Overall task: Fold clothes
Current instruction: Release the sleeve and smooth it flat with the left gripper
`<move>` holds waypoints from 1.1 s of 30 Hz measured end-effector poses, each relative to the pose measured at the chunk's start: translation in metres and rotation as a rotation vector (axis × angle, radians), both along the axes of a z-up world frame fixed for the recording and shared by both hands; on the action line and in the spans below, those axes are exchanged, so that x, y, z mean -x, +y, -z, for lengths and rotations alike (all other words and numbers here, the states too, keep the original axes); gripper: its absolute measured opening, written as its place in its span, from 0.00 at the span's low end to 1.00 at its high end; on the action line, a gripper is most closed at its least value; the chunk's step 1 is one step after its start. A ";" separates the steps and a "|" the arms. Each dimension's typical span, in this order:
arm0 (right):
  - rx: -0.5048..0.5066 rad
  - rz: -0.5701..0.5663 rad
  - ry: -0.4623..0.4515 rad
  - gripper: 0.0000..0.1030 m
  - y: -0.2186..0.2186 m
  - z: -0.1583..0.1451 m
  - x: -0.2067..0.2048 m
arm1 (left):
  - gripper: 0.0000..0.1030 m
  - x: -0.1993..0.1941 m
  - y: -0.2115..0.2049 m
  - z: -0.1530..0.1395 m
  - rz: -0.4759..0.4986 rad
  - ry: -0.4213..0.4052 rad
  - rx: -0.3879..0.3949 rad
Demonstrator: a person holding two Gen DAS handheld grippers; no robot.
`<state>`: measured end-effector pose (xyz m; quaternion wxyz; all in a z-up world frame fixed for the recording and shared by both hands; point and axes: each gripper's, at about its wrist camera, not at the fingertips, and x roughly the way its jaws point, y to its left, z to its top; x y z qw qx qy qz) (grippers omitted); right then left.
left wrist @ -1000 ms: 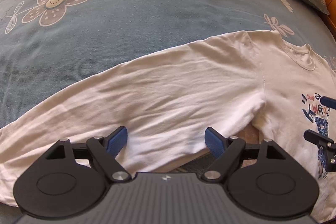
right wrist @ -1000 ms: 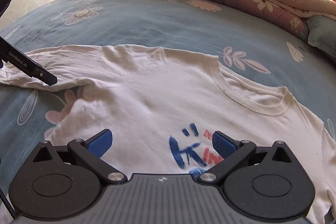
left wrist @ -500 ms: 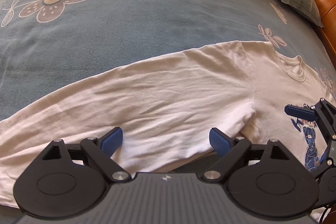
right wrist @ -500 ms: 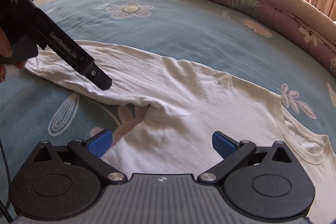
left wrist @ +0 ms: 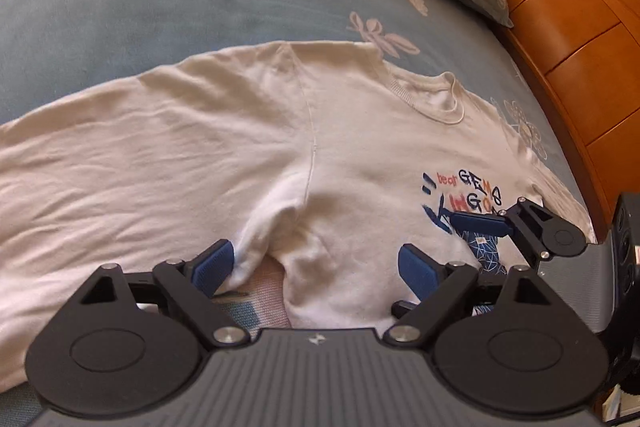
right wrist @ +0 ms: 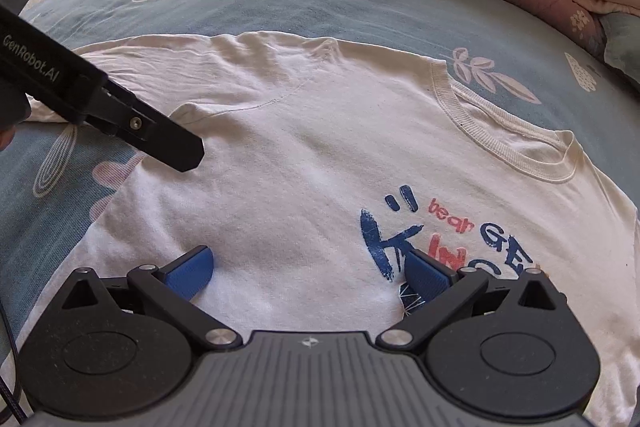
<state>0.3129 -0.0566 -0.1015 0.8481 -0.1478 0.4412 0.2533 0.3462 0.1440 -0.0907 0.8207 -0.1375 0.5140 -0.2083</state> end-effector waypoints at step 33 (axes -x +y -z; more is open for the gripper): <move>-0.045 -0.043 -0.021 1.00 -0.006 0.002 0.003 | 0.87 0.033 0.070 -0.029 -0.271 0.067 -0.064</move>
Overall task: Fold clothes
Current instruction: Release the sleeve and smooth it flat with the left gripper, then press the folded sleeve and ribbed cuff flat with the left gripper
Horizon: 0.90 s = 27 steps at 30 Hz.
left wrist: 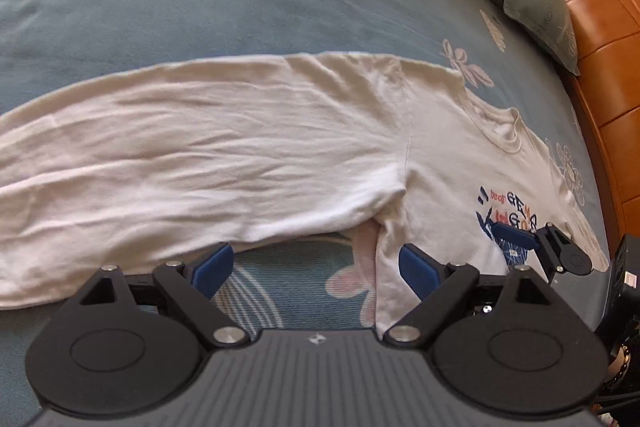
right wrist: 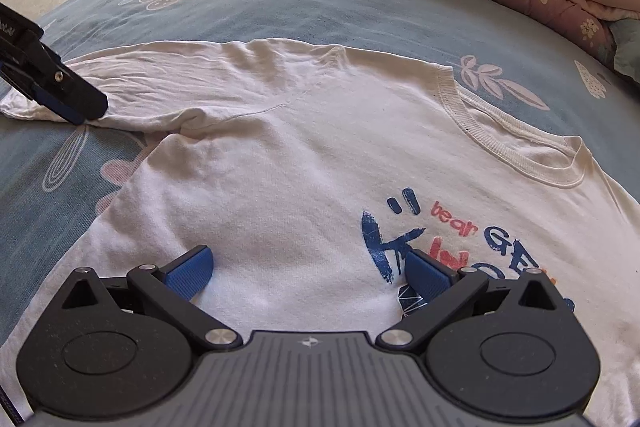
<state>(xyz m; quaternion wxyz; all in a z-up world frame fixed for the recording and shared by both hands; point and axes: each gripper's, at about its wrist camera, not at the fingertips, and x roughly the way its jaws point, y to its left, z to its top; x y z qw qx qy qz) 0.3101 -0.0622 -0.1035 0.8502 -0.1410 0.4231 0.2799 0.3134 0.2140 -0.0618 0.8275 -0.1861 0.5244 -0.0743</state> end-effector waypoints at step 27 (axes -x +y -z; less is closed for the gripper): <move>0.092 0.008 0.098 1.00 0.014 -0.007 -0.014 | 0.86 0.048 0.134 0.014 -0.455 0.127 -0.183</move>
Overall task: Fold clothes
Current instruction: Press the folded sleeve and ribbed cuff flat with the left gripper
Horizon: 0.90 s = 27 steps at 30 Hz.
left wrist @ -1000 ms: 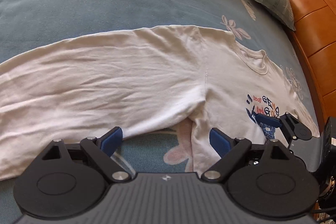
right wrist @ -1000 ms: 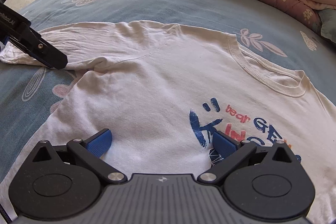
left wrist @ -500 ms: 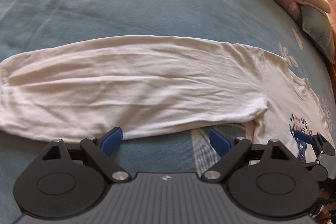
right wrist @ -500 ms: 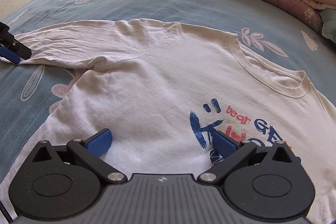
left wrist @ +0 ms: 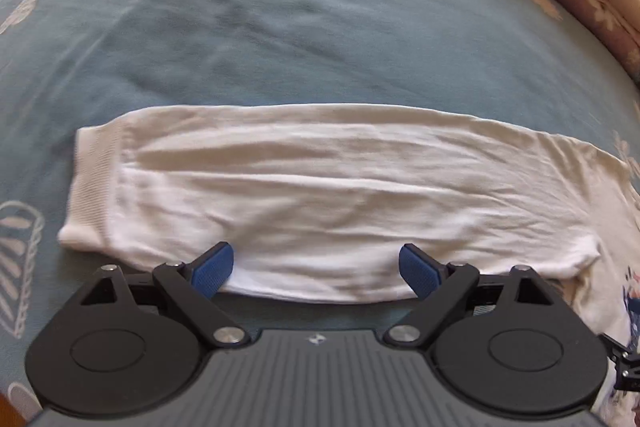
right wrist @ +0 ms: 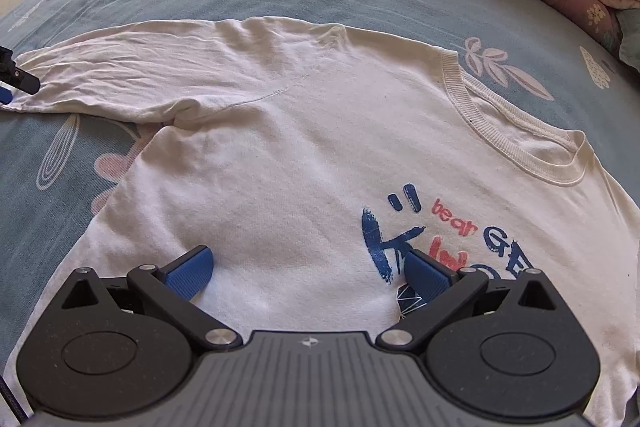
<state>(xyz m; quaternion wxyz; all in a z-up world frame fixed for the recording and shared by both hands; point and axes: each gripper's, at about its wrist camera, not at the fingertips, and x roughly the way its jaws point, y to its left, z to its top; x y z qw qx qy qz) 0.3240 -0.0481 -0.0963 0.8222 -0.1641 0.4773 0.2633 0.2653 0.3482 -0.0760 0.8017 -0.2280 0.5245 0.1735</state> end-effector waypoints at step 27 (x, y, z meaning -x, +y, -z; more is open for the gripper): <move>0.064 0.016 0.069 1.00 0.013 0.000 -0.011 | 0.89 -0.030 0.020 0.015 0.041 -0.079 -0.204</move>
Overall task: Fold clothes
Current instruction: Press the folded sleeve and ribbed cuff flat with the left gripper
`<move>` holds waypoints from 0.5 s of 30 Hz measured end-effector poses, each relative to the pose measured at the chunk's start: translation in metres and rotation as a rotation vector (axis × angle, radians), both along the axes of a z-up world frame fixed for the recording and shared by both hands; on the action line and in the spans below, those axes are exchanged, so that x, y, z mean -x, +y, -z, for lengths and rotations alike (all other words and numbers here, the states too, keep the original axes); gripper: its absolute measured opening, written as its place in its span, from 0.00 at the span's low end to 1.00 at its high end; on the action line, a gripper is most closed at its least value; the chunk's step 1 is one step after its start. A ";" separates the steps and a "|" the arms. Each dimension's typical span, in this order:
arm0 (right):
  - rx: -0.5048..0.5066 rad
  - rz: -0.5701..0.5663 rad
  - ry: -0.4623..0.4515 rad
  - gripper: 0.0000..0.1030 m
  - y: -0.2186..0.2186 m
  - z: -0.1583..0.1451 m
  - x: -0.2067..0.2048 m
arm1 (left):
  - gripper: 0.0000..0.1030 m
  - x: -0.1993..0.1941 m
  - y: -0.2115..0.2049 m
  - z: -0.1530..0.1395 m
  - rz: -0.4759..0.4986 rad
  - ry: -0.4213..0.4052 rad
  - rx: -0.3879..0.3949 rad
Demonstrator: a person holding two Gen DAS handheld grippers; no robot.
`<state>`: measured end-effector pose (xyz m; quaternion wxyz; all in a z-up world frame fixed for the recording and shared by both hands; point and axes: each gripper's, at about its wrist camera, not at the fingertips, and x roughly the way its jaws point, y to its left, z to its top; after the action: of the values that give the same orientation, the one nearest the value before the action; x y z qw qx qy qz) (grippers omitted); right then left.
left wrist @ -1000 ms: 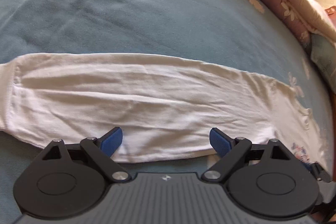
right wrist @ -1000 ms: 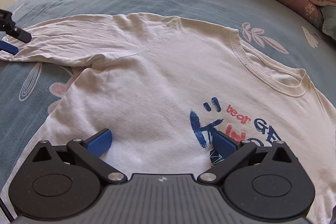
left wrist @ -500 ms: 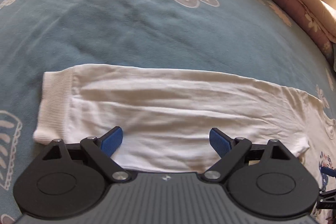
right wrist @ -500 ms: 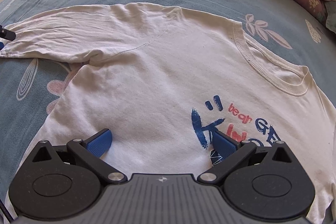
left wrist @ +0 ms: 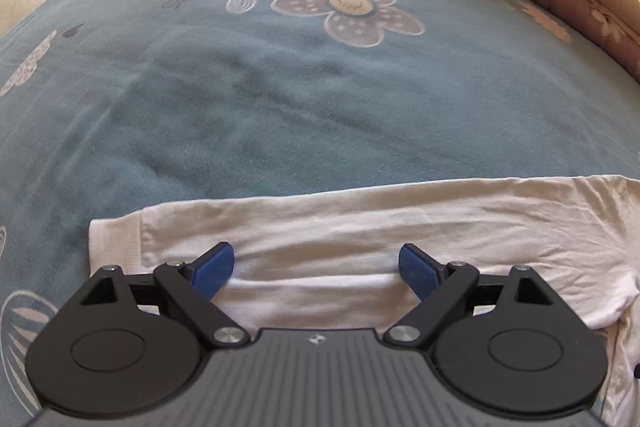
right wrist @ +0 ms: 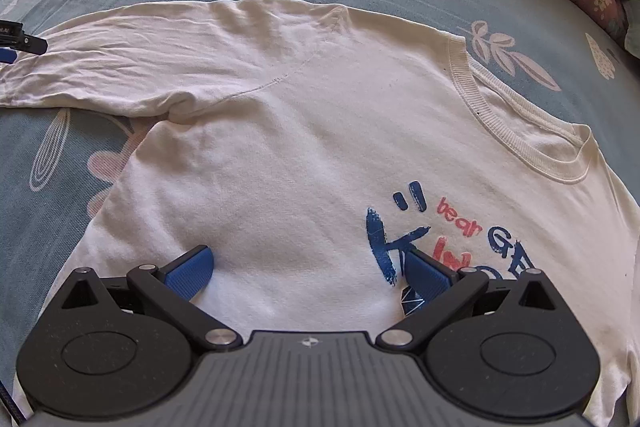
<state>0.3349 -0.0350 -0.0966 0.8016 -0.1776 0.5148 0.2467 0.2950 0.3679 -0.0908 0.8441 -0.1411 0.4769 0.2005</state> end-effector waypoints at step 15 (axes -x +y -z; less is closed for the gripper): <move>0.021 0.011 0.013 1.00 0.003 0.000 -0.002 | 0.88 0.022 -0.029 -0.001 0.223 0.019 -0.038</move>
<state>0.3369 -0.0319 -0.0968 0.7975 -0.1816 0.5237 0.2382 0.2731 0.3388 -0.0902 0.8592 -0.0693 0.4936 0.1158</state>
